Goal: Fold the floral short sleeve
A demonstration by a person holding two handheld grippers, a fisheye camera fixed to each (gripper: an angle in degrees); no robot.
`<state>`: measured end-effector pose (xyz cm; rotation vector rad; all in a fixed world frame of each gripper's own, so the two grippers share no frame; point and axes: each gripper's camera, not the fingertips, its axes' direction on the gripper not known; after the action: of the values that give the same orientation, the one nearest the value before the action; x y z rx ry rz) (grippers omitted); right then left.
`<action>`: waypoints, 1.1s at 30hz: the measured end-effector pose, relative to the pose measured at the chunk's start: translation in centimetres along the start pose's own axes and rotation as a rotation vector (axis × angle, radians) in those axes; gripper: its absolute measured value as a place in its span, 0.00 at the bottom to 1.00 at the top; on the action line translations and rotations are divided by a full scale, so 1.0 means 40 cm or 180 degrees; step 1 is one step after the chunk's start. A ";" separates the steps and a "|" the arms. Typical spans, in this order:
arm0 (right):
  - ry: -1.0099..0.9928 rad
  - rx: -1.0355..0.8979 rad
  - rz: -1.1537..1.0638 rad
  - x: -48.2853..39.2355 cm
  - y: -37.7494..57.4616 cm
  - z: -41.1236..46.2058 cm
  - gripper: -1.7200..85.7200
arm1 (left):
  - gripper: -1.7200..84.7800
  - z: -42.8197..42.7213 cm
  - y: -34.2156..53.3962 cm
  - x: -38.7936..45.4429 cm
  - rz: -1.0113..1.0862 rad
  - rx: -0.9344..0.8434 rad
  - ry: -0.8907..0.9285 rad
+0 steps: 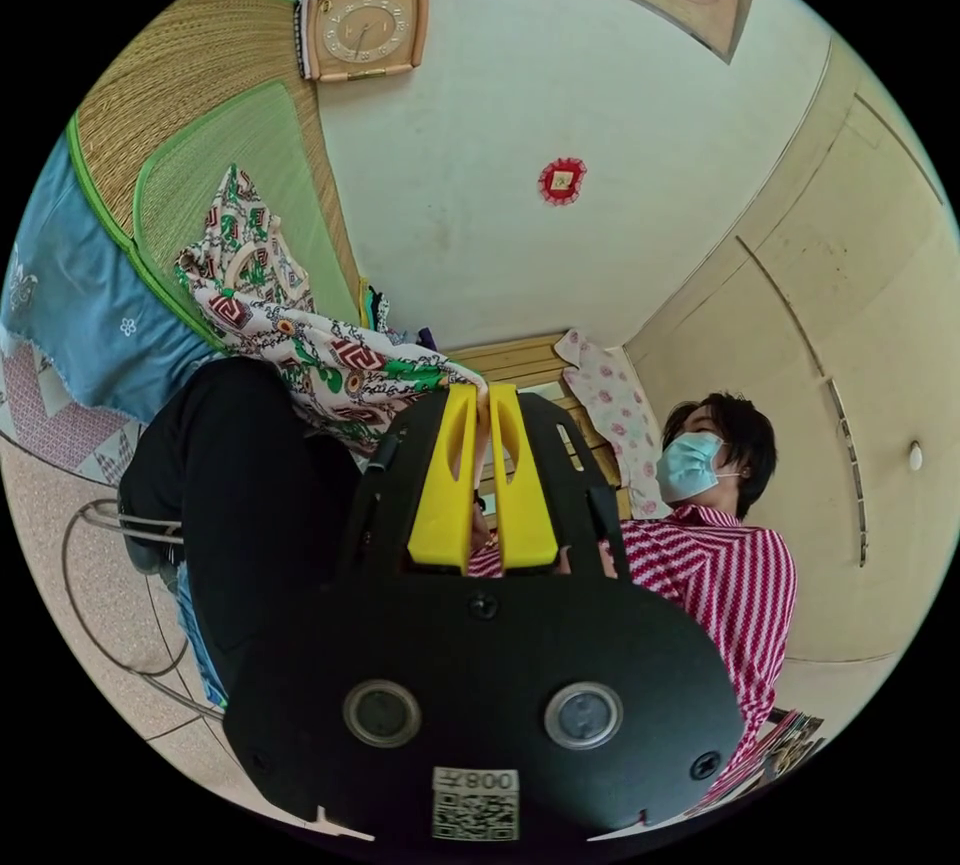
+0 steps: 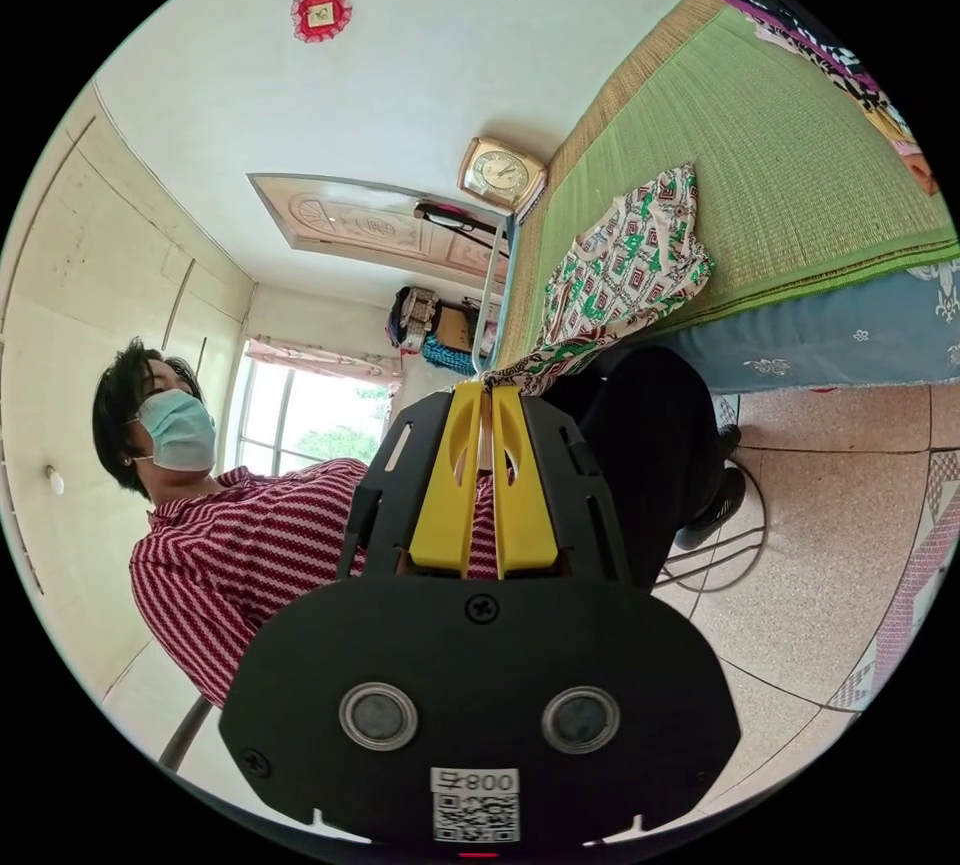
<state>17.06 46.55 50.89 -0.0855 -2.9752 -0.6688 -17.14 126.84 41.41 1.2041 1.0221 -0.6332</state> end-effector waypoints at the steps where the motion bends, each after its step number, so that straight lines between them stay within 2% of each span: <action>1: 0.0008 -0.0007 -0.0009 -0.005 0.005 0.003 0.04 | 0.05 -0.003 0.002 0.005 0.0008 0.0009 0.0010; 33: 0.0023 0.0004 -0.0033 0.034 0.075 0.094 0.04 | 0.05 0.009 -0.052 0.206 -0.0006 0.0061 0.0042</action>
<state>15.66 50.92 48.92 -0.0676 -2.9711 -0.6672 -15.20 126.84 33.15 1.2255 1.0306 -0.6385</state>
